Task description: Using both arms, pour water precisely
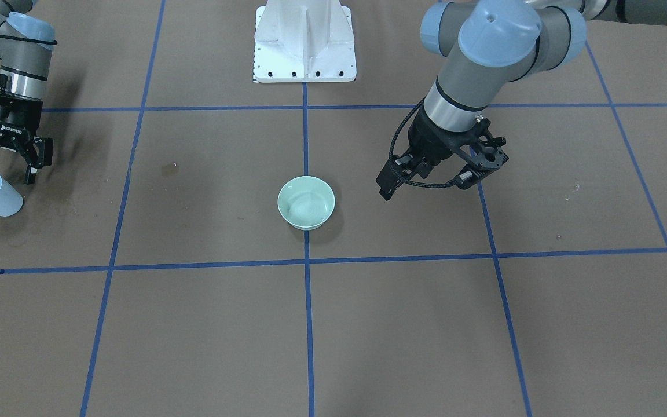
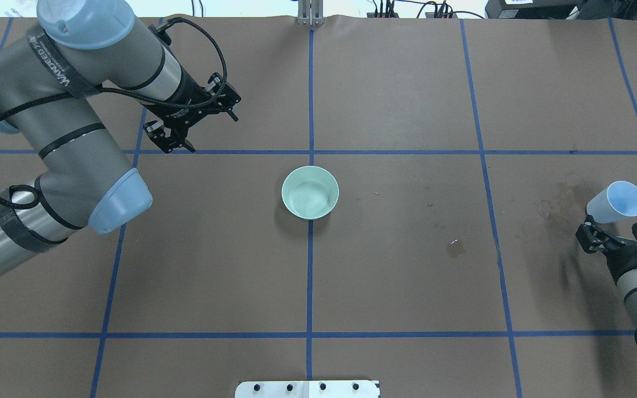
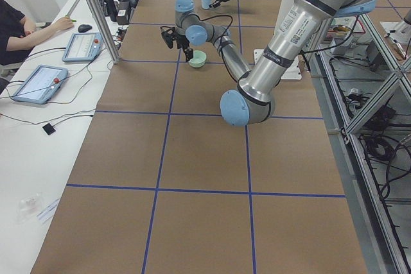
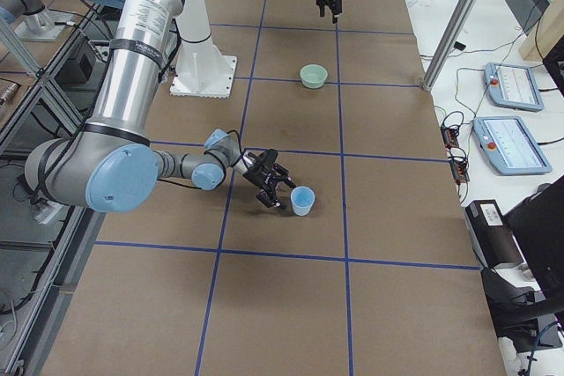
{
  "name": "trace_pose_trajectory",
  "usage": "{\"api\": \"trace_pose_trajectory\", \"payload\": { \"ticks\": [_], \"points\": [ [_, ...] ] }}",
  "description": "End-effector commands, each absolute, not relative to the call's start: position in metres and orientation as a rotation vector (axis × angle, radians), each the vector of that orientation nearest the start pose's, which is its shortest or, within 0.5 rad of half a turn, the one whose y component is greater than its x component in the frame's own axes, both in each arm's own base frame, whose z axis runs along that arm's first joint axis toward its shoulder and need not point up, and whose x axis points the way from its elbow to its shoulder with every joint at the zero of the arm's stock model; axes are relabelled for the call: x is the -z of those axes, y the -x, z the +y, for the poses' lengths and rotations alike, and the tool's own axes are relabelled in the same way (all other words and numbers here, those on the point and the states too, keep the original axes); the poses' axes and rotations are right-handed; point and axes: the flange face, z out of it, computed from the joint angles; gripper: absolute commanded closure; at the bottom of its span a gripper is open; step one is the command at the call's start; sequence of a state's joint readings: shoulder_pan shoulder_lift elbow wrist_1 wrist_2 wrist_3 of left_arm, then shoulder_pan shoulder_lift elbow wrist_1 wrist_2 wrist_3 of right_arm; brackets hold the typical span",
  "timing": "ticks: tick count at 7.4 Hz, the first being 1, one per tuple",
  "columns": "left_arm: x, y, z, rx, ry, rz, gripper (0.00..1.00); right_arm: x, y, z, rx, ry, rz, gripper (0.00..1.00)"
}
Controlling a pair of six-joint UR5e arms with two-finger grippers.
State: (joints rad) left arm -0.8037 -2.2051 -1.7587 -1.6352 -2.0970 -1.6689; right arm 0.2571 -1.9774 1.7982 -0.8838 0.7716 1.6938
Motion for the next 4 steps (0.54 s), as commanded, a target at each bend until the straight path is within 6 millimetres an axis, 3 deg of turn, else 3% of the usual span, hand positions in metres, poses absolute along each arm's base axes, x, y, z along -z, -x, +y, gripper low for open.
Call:
{"api": "trace_pose_trajectory", "payload": {
  "ticks": [1, 4],
  "points": [
    [-0.195, -0.39, -0.525, 0.593, 0.164, 0.994, 0.0, -0.645, 0.27, -0.288, -0.556, -0.834, -0.404, 0.0],
    [-0.196, -0.391, -0.525, 0.594, 0.165, 0.993, 0.0, -0.648, 0.282, -0.306, -0.573, -0.845, -0.389, 0.0]
  ]
}}
